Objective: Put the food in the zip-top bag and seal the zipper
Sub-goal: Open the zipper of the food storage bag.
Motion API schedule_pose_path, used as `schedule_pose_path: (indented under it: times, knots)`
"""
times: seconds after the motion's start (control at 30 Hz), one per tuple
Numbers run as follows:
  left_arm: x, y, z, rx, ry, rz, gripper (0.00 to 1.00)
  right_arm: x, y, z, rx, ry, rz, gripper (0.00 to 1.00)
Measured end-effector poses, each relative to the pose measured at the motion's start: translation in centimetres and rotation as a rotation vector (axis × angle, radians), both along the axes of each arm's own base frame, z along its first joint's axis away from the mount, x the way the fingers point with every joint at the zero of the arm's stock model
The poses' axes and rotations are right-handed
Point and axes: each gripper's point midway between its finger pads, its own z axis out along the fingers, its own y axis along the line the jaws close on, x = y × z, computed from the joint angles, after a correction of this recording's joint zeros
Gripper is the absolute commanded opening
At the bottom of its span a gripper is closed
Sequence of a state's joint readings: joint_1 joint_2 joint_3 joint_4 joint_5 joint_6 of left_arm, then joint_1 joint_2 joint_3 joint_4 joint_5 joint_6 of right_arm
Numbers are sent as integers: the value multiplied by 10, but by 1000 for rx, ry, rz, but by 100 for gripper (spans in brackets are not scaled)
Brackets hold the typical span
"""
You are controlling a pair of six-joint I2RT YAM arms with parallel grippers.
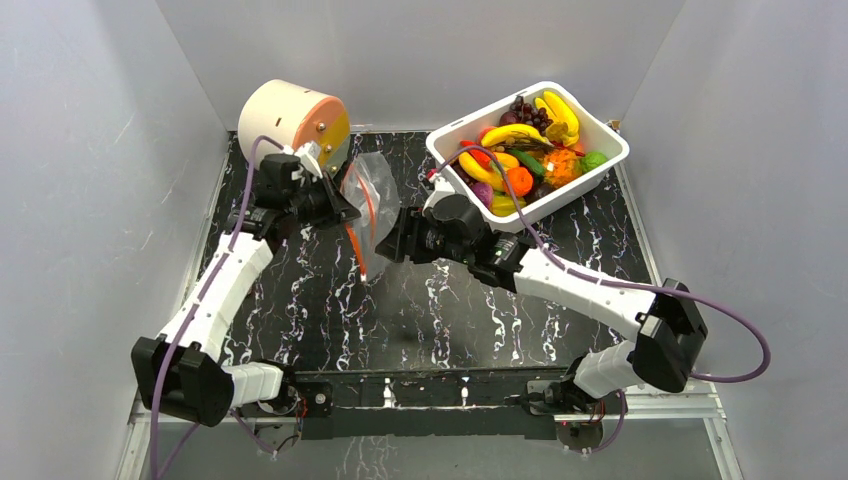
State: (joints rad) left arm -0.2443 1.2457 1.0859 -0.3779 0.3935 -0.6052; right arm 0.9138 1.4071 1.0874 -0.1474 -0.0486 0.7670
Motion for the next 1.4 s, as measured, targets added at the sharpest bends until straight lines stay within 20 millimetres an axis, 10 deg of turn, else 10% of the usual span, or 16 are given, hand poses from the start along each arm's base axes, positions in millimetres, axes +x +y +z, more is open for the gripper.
schedule_pose_path:
  times: [0.27,0.9,1.0,1.17,1.4]
  knots:
    - [-6,24,35,157,-51,11,2,8,8,35,62,-42,-14,64]
    - [-36,44,14,293,78,-32,0,39,61,43,120,-25,8,60]
    - [-36,42,12,286,84,-47,0,48,67,35,73,-13,-11,48]
    - [-37,38,9,277,95,-73,0,72,52,16,-81,-64,-126,1]
    - [-38,52,5,357,118,-50,1,89,4,-9,-280,-142,-289,0]
